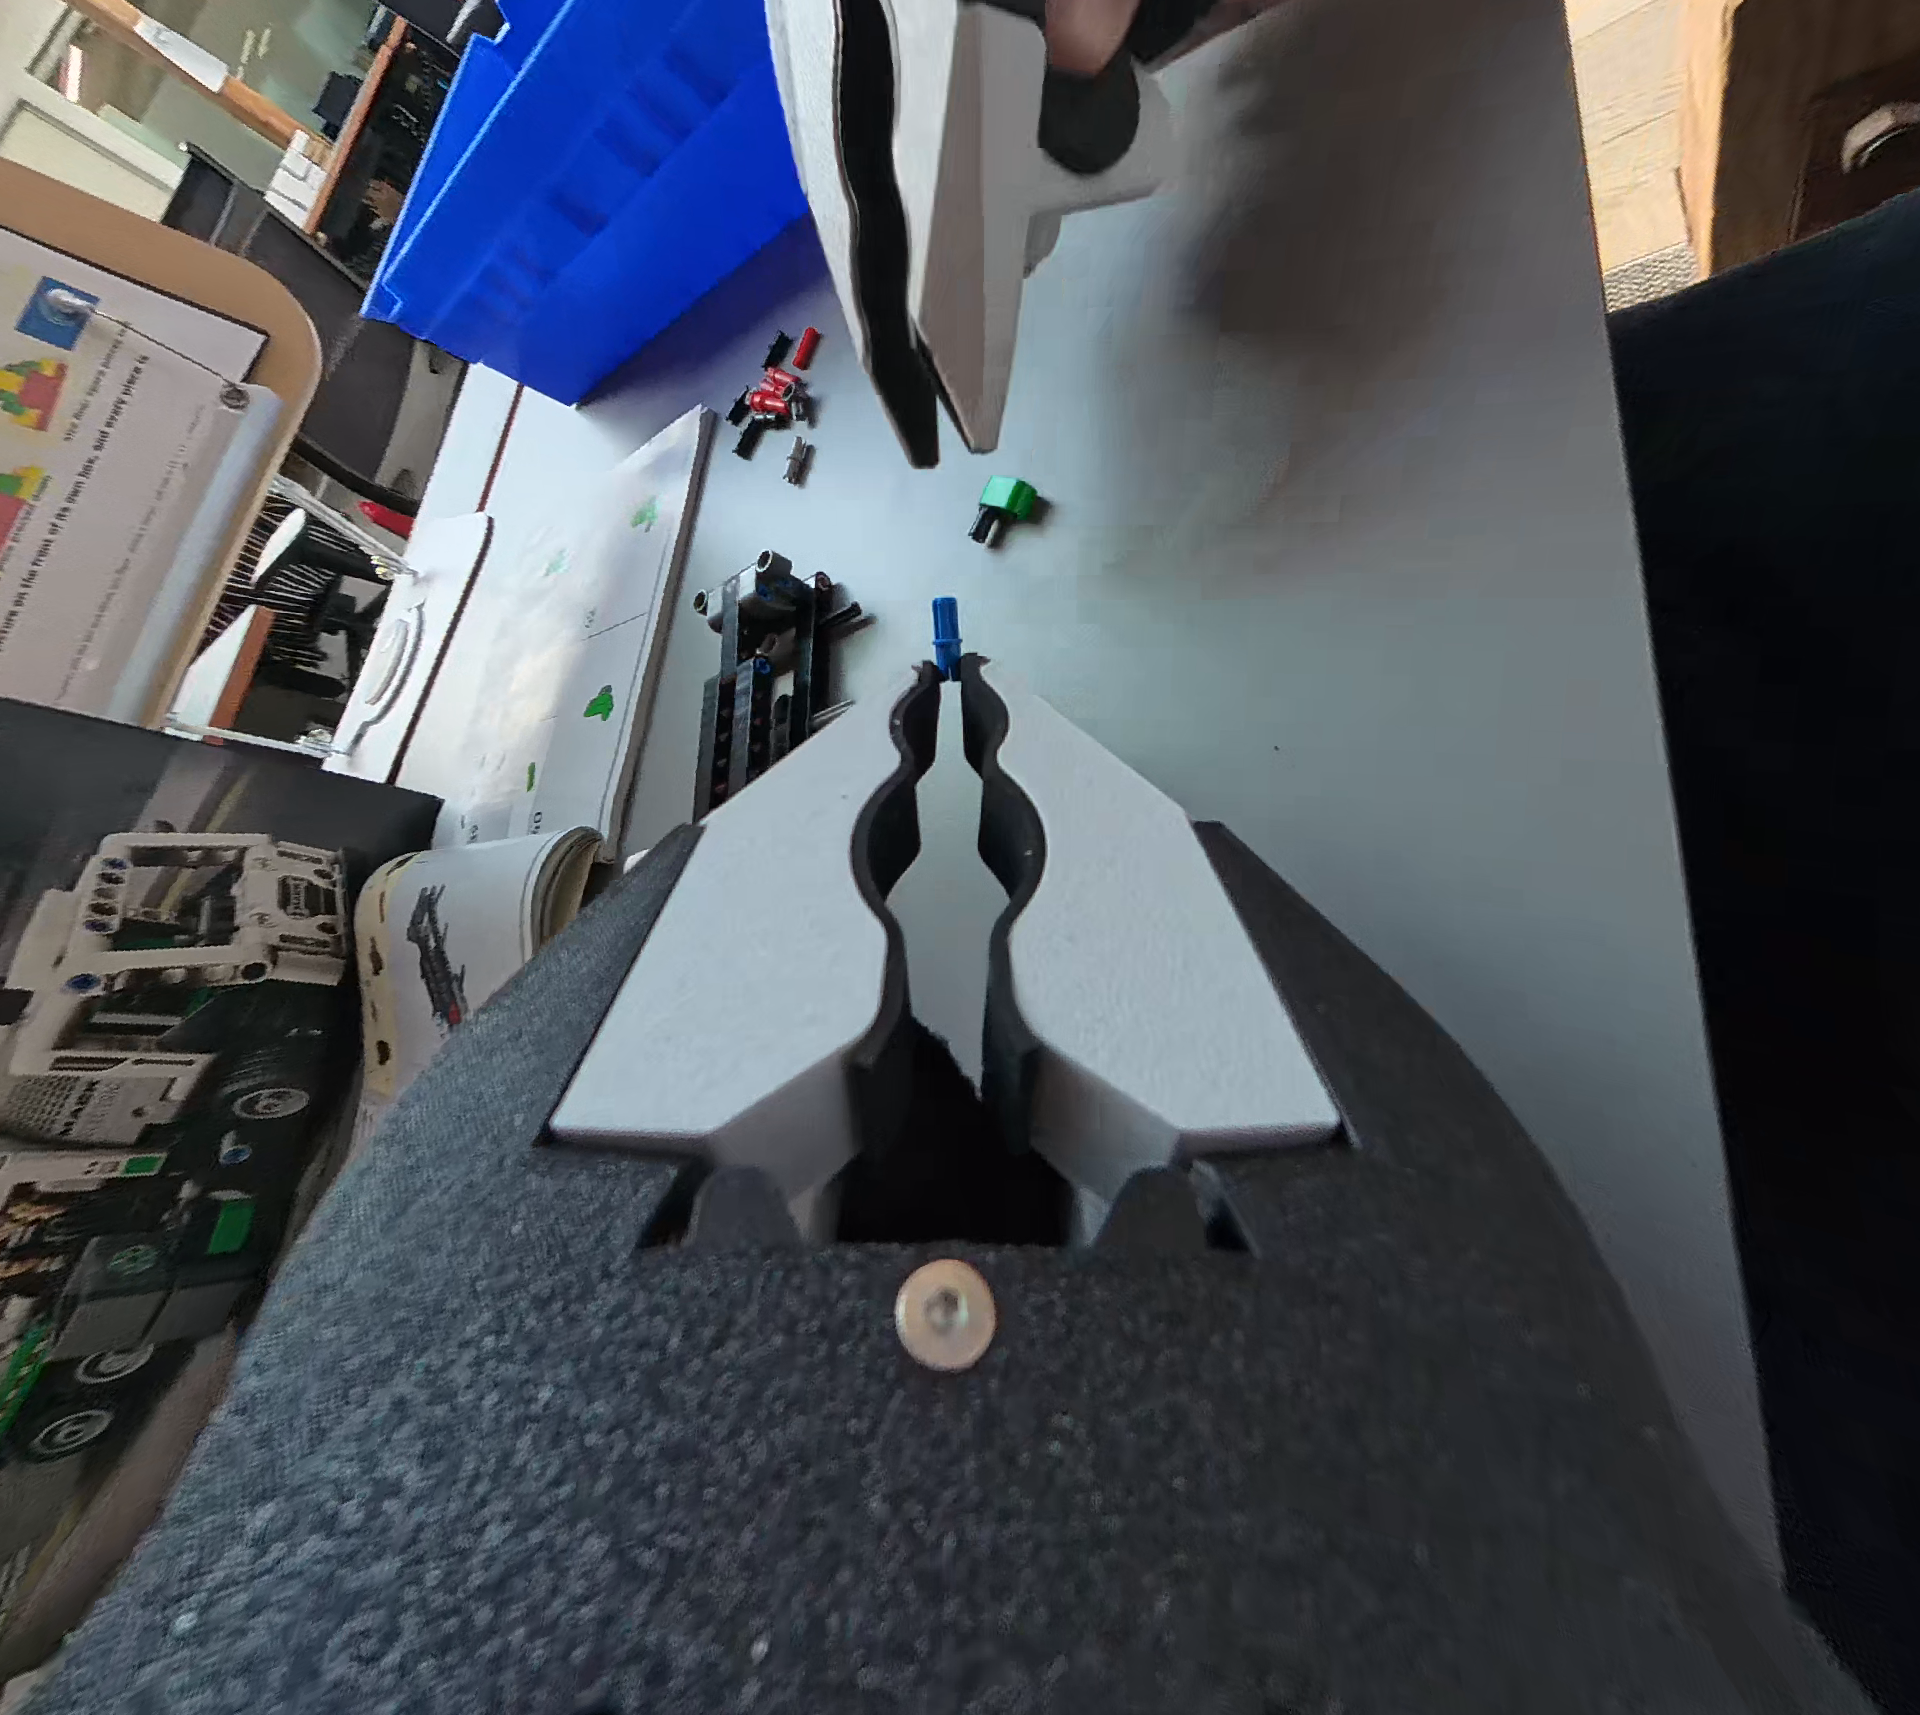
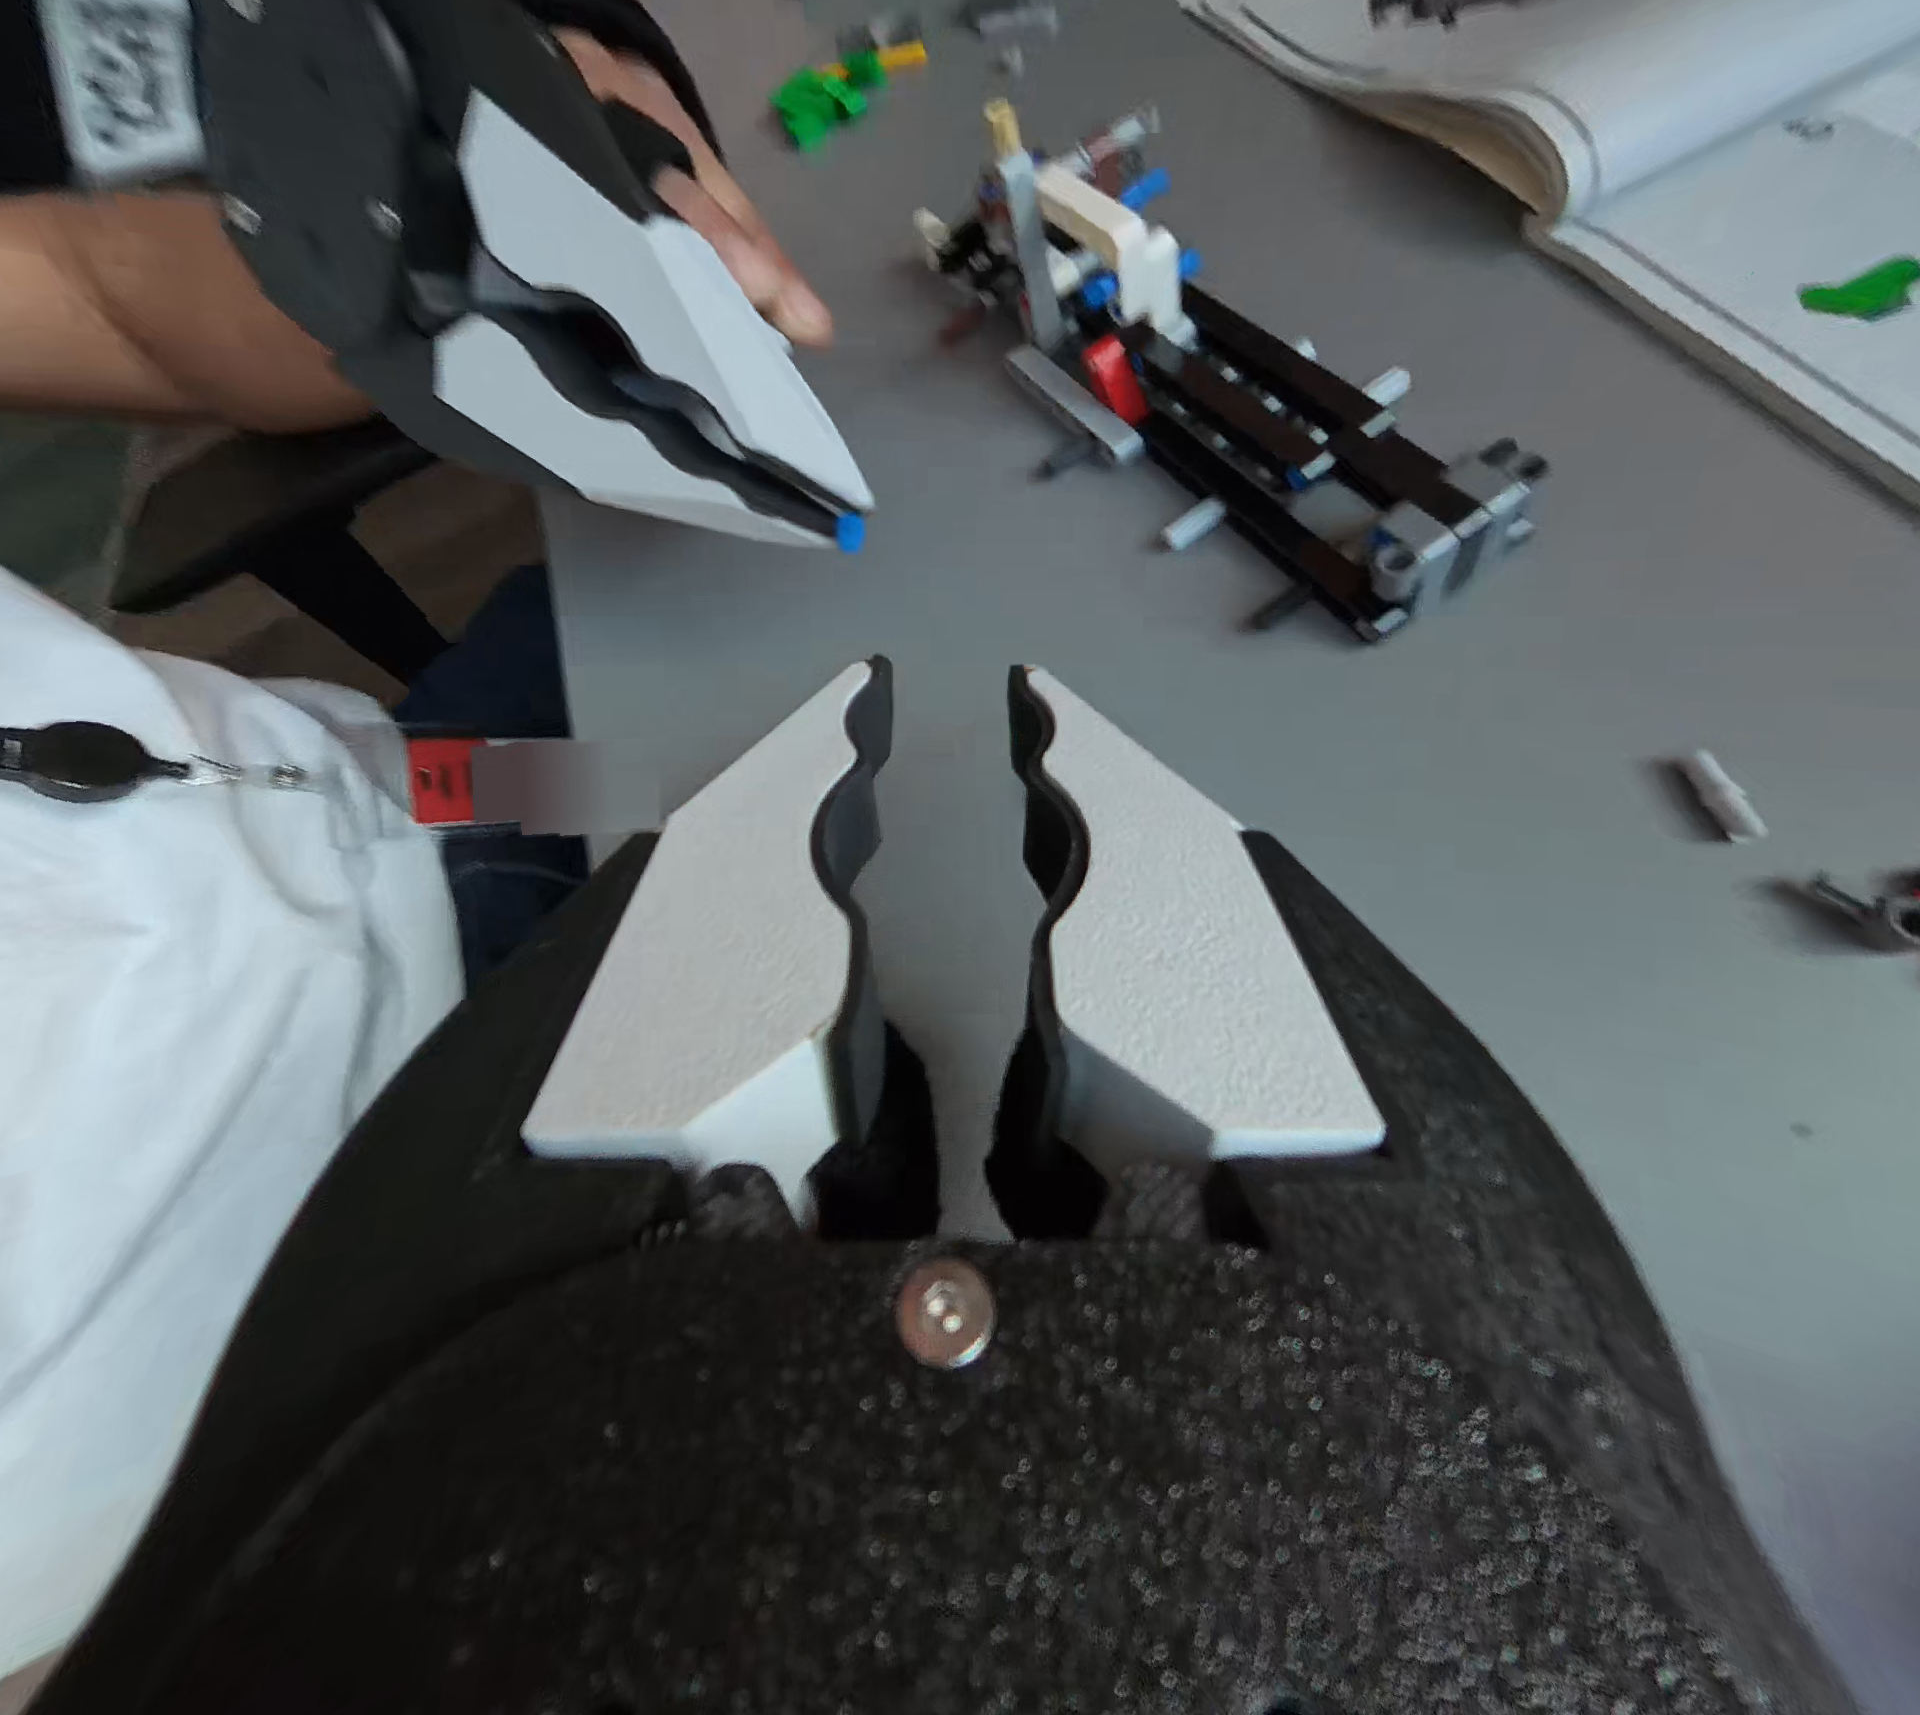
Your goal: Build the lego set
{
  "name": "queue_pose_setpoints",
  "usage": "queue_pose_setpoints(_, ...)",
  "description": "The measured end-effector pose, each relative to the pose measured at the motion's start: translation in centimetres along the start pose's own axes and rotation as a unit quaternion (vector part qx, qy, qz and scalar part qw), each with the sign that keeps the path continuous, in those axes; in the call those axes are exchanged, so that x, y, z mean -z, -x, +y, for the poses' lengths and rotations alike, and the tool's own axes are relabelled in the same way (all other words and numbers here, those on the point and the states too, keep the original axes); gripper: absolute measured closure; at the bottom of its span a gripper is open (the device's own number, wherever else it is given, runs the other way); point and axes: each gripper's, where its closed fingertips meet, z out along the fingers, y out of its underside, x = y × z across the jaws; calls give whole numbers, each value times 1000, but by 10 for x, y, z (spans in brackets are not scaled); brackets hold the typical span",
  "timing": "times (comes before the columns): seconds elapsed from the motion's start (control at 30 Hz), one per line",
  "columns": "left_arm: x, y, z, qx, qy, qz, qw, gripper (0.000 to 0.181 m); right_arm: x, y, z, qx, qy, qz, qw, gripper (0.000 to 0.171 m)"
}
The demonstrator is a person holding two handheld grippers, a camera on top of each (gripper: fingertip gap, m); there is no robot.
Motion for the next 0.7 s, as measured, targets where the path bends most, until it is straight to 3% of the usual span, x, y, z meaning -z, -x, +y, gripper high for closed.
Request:
queue_pose_setpoints(0.1,7,2,-2,-41,3,-51,998,179,-8,22,-14,-8,-55,-10,998,148)
queue_pose_setpoints(0.23,11,-2,-7,-83,3,-82,993,179,-14,41,-25,-80,-114,-83,987,148)
queue_pose_setpoints(0.7,10,-6,-16,-104,-10,-93,990,179,-22,41,-16,-76,-79,-60,992,168)
